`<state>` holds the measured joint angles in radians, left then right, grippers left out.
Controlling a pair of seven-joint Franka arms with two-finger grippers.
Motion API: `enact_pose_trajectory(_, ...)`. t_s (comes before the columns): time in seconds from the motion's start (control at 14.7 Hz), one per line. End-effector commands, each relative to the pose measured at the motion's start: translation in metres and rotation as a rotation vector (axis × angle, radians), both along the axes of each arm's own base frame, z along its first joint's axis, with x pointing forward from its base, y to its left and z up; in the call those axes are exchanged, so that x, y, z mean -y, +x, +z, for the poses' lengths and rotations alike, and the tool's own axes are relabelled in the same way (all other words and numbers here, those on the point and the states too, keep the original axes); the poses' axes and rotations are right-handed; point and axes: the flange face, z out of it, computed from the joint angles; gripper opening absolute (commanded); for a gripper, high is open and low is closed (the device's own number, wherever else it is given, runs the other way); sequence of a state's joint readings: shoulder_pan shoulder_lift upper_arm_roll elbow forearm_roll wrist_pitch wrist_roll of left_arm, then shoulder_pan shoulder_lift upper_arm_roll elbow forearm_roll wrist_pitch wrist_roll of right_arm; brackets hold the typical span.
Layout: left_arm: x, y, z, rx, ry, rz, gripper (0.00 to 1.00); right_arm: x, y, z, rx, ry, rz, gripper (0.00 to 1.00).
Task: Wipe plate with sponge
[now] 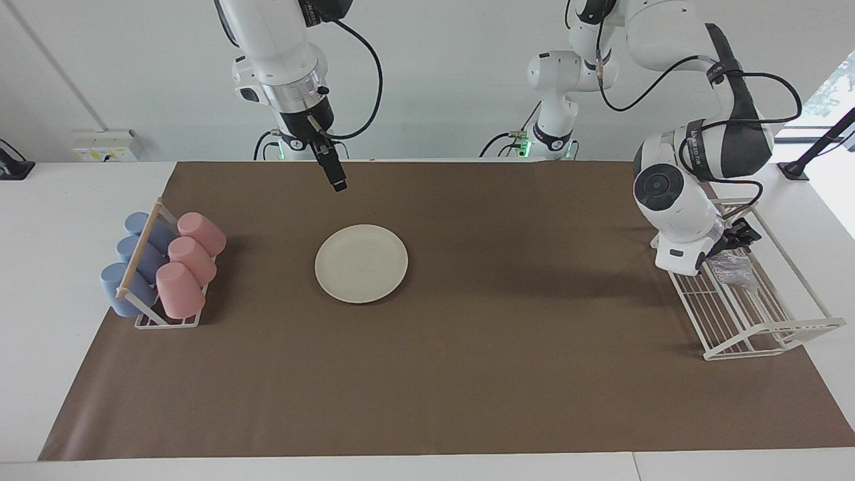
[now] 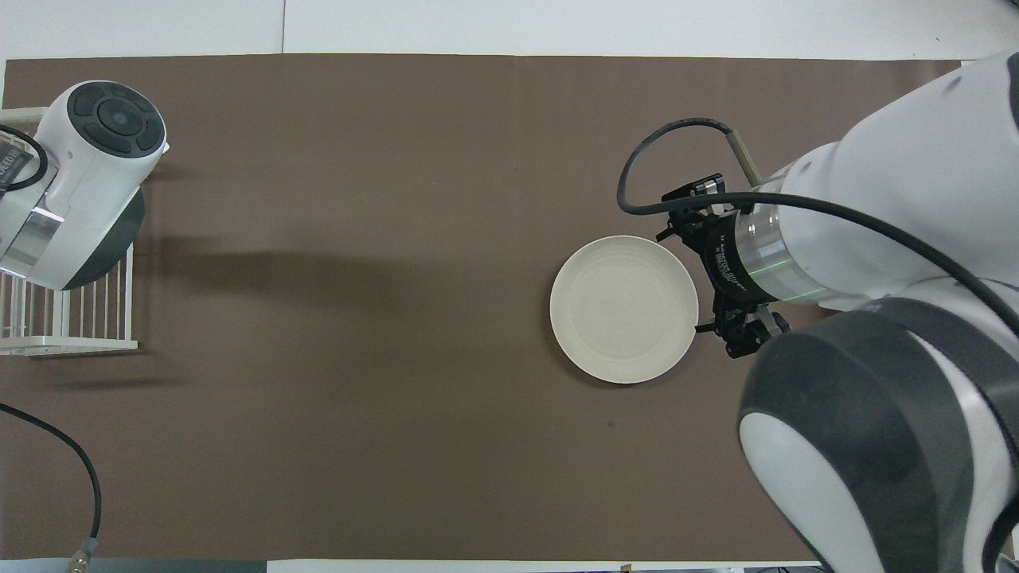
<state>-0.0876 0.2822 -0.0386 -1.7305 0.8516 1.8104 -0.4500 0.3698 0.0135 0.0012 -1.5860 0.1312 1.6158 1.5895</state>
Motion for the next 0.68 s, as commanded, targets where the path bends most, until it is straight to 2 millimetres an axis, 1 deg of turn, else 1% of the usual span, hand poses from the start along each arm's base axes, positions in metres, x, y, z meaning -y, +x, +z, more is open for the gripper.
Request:
enact_pose_trajectory(0.0,-0.001,-0.007,-0.005,0.012,0.029,-0.013,1.0,-0.04,0.013,0.006,0.009,0.007,-0.099,1.0)
enact_pose_trajectory(0.07,-0.002,-0.007,-0.006,0.01,0.043,-0.019,1.0,-0.057,0.022,0.007,0.001,0.007,-0.126,1.0)
enact_pose_trajectory(0.14,-0.002,-0.007,-0.006,0.01,0.044,-0.019,0.96,-0.069,0.03,0.005,-0.022,-0.01,-0.15,1.0)
enact_pose_trajectory(0.2,-0.003,-0.007,-0.006,0.009,0.044,-0.017,0.73,-0.077,0.037,0.008,-0.022,-0.01,-0.173,1.0)
enact_pose_trajectory(0.27,-0.002,-0.007,-0.005,0.009,0.045,-0.016,0.39,-0.088,0.041,0.009,-0.018,-0.006,-0.195,1.0)
enact_pose_trajectory(0.34,-0.002,-0.007,-0.004,0.008,0.047,-0.014,0.09,-0.097,0.041,0.007,-0.02,-0.006,-0.21,1.0)
enact_pose_trajectory(0.41,-0.002,-0.007,-0.002,0.01,0.047,-0.013,0.0,-0.101,0.041,0.005,-0.019,-0.007,-0.215,1.0)
enact_pose_trajectory(0.61,-0.004,-0.005,-0.001,0.015,0.045,-0.013,0.0,-0.109,0.031,0.005,-0.039,-0.023,-0.197,1.0)
